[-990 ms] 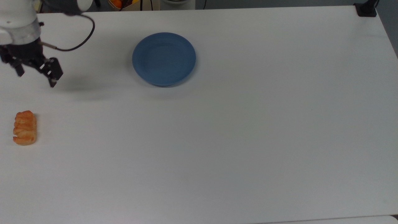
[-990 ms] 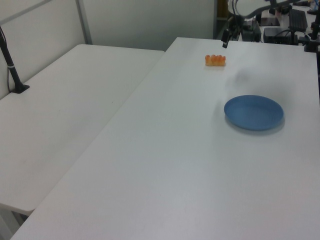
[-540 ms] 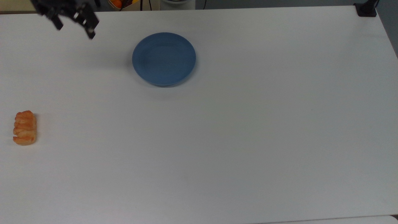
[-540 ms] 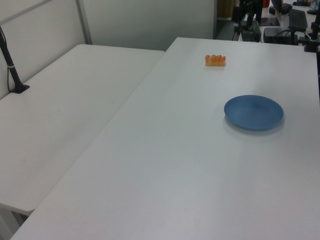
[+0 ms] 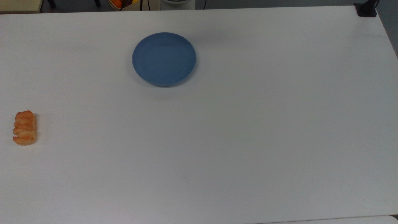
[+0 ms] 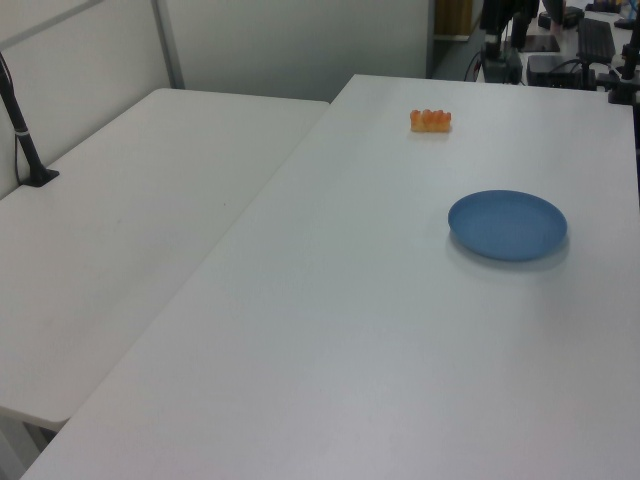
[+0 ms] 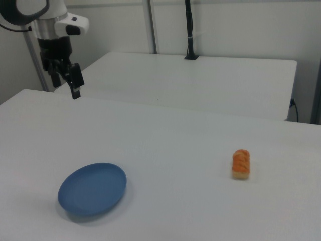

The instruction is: Put the bread on the table

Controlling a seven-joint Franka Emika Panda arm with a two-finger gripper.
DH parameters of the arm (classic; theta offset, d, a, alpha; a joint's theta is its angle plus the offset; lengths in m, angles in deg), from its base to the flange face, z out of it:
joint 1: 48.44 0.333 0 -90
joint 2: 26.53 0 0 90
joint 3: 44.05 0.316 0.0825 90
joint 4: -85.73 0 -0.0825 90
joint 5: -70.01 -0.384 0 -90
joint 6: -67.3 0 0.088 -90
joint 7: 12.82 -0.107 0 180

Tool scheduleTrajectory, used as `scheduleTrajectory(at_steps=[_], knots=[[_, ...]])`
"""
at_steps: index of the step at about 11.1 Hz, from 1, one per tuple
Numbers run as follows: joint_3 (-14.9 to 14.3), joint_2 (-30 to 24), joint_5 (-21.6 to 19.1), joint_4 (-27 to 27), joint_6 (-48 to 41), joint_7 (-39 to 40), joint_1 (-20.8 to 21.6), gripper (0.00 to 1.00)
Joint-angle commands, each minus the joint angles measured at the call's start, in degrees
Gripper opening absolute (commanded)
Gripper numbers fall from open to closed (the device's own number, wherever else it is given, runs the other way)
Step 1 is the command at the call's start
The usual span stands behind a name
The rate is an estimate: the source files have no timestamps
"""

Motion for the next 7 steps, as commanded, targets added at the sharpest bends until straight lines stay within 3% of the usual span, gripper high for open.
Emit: scheduleTrajectory(at_steps=[1, 3, 4, 6, 7], knots=[[2.4, -2.4, -0.3, -5.6, 4.7, 1.8, 1.1, 1.00], [0.9, -1.8, 0.7, -6.8, 8.1, 7.2, 4.4, 1.00], [-1.7, -1.5, 1.6, -7.3, 9.6, 9.6, 7.0, 1.00], [-9.4, -0.6, 2.4, -7.5, 12.9, 14.4, 13.2, 1.00], [-10.9, -0.1, 2.4, -7.3, 13.4, 17.5, 13.8, 1.00]])
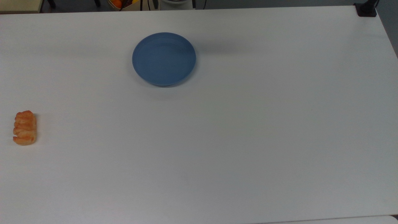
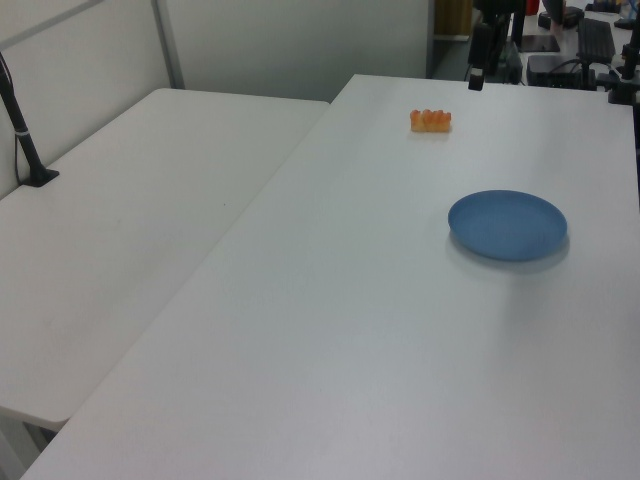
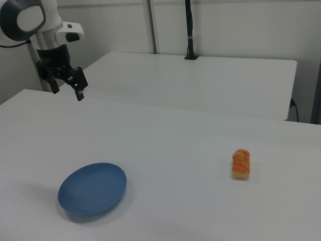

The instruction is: Put the bread on the table

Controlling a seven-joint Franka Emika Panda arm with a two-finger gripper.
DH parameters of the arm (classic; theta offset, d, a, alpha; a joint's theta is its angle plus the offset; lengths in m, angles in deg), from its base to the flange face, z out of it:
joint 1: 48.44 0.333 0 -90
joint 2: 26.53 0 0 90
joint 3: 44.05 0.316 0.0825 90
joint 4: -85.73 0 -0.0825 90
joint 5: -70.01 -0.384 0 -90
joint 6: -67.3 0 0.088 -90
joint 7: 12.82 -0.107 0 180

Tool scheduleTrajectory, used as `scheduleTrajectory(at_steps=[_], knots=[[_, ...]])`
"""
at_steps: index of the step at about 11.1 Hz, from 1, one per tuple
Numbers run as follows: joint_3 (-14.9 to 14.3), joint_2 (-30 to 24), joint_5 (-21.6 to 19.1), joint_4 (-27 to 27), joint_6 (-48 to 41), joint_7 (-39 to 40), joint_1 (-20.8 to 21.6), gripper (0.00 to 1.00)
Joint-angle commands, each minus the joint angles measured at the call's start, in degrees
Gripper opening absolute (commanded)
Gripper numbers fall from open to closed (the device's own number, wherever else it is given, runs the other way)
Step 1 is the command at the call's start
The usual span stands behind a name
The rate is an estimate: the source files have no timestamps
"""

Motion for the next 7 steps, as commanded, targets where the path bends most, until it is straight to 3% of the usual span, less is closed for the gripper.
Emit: scheduleTrajectory(at_steps=[1, 7], knots=[[-7.2, 0.2, 0.7, -1.2, 3.3, 8.4, 4.5, 1.00], [-8.0, 0.4, 0.7, -1.1, 3.1, 8.9, 4.8, 1.00]])
